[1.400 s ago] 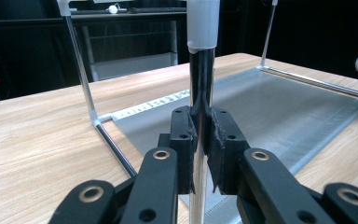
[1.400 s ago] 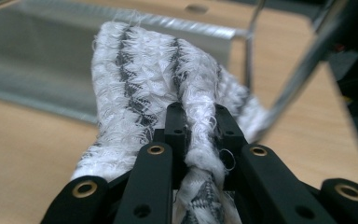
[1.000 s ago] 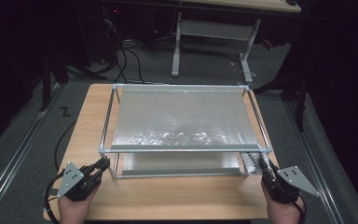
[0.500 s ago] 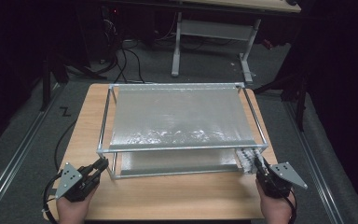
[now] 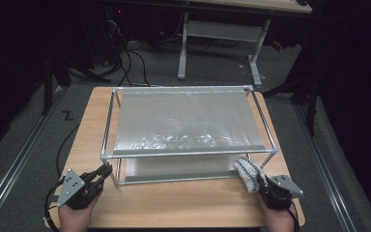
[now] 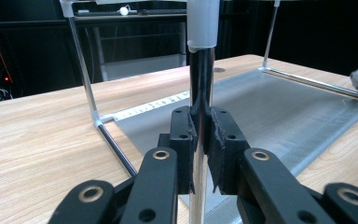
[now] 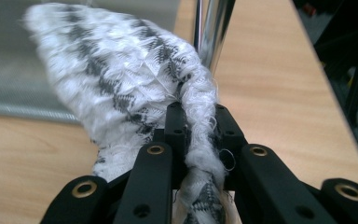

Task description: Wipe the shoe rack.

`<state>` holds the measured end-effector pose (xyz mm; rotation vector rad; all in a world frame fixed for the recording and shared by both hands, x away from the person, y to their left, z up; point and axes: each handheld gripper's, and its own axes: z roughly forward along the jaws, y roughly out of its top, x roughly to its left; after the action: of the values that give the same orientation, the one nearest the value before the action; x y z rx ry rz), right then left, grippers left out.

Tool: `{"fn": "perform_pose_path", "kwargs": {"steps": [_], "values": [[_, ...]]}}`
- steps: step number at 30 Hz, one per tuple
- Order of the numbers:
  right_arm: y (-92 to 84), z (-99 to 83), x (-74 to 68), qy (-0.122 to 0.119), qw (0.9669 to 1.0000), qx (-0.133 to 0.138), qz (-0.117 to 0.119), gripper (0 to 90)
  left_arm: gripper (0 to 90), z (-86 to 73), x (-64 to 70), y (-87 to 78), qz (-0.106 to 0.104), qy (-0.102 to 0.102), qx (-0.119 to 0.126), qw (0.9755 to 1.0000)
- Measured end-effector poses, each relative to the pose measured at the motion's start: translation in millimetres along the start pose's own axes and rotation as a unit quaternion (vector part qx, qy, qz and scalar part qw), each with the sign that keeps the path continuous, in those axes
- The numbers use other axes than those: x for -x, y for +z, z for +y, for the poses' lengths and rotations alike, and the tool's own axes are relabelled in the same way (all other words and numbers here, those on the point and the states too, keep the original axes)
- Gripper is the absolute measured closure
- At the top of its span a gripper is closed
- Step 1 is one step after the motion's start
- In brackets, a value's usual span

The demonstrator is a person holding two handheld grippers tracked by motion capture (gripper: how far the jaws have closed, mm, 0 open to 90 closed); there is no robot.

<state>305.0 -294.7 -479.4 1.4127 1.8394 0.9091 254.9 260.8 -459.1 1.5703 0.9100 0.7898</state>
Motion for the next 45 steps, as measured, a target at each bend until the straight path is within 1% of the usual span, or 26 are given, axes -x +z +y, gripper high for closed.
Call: {"fn": "perform_pose_path", "kwargs": {"steps": [2, 6, 8, 9, 10, 11, 12, 16, 17, 18, 20, 24, 30, 33, 38, 40, 41, 42, 43, 44, 45], "values": [[3.1, -2.5, 1.4, 0.002, 1.0000, -0.005, 0.002, 79.5, 80.5, 0.2, 0.2, -0.2, 0.000, 0.002, -0.001, 1.0000], [-5.2, 3.2, -0.6, 0.011, 0.9998, 0.019, -0.001, 79.4, 80.6, 0.0, 0.1, -0.4, -0.001, 0.001, -0.001, 1.0000], [-10.5, 6.8, -0.9, 0.011, 0.9993, 0.034, -0.004, 79.4, 80.6, 0.0, 0.1, -0.4, -0.001, 0.000, 0.000, 1.0000], [-14.5, 9.8, -0.7, 0.014, 0.9988, 0.047, -0.005, 79.3, 80.6, -0.1, 0.0, -0.4, -0.002, -0.001, 0.000, 1.0000], [-14.5, 9.8, -0.7, 0.014, 0.9988, 0.047, -0.005, 79.3, 80.6, -0.1, 0.0, -0.4, -0.002, -0.001, 0.000, 1.0000], [-21.0, 15.0, -0.4, 0.019, 0.9976, 0.065, -0.010, 79.2, 80.6, -0.1, 0.1, -0.3, -0.001, -0.001, 0.000, 1.0000], [-21.0, 15.0, -0.4, 0.019, 0.9976, 0.065, -0.010, 79.2, 80.6, -0.1, 0.1, -0.3, -0.001, -0.001, 0.000, 1.0000], [-33.3, 26.9, -0.3, 0.021, 0.9948, 0.099, -0.015, 79.1, 80.6, -0.3, 0.1, -0.3, -0.001, -0.002, 0.001, 1.0000], [-38.8, 33.0, -0.2, 0.022, 0.9932, 0.113, -0.018, 79.1, 80.6, -0.3, 0.3, -0.2, -0.002, -0.001, 0.001, 1.0000], [-38.8, 33.0, -0.2, 0.022, 0.9932, 0.113, -0.018, 79.1, 80.6, -0.3, 0.3, -0.2, -0.002, -0.001, 0.001, 1.0000], [-45.1, 40.8, 0.1, 0.020, 0.9911, 0.130, -0.020, 79.1, 80.6, -0.4, 0.5, -0.1, -0.002, -0.001, 0.001, 1.0000], [-51.3, 49.0, 0.3, 0.018, 0.9893, 0.142, -0.025, 79.1, 80.6, -0.4, 0.6, 0.1, -0.004, -0.001, 0.001, 1.0000], [-54.6, 56.7, 1.8, 0.011, 0.9889, 0.146, -0.028, 79.0, 80.6, -0.2, 1.0, 0.2, -0.005, 0.001, 0.001, 1.0000], [-51.7, 55.3, 2.7, 0.013, 0.9895, 0.141, -0.029, 79.1, 80.6, -0.1, 1.1, 0.2, -0.006, 0.001, 0.000, 1.0000], [-41.7, 47.0, 2.6, 0.017, 0.9927, 0.117, -0.027, 79.0, 80.6, -0.2, 1.0, 0.2, -0.006, 0.001, 0.001, 1.0000], [-39.1, 44.8, 2.5, 0.018, 0.9932, 0.112, -0.026, 79.0, 80.6, -0.2, 1.1, 0.3, -0.007, 0.001, 0.001, 1.0000], [-33.4, 39.8, 1.9, 0.019, 0.9946, 0.099, -0.025, 79.0, 80.6, -0.2, 1.0, 0.3, -0.007, 0.001, 0.001, 1.0000], [-33.4, 39.8, 1.9, 0.019, 0.9946, 0.099, -0.025, 79.0, 80.6, -0.2, 1.0, 0.3, -0.007, 0.001, 0.001, 1.0000], [-30.8, 37.5, 1.6, 0.021, 0.9951, 0.094, -0.024, 79.1, 80.6, -0.3, 1.0, 0.3, -0.007, 0.001, 0.001, 1.0000], [-25.8, 33.3, 1.1, 0.021, 0.9962, 0.081, -0.024, 79.0, 80.6, -0.3, 0.9, 0.4, -0.008, 0.001, 0.001, 1.0000], [-23.3, 31.3, 0.9, 0.022, 0.9965, 0.077, -0.023, 79.0, 80.6, -0.4, 0.8, 0.4, -0.008, 0.002, 0.001, 1.0000]]}}
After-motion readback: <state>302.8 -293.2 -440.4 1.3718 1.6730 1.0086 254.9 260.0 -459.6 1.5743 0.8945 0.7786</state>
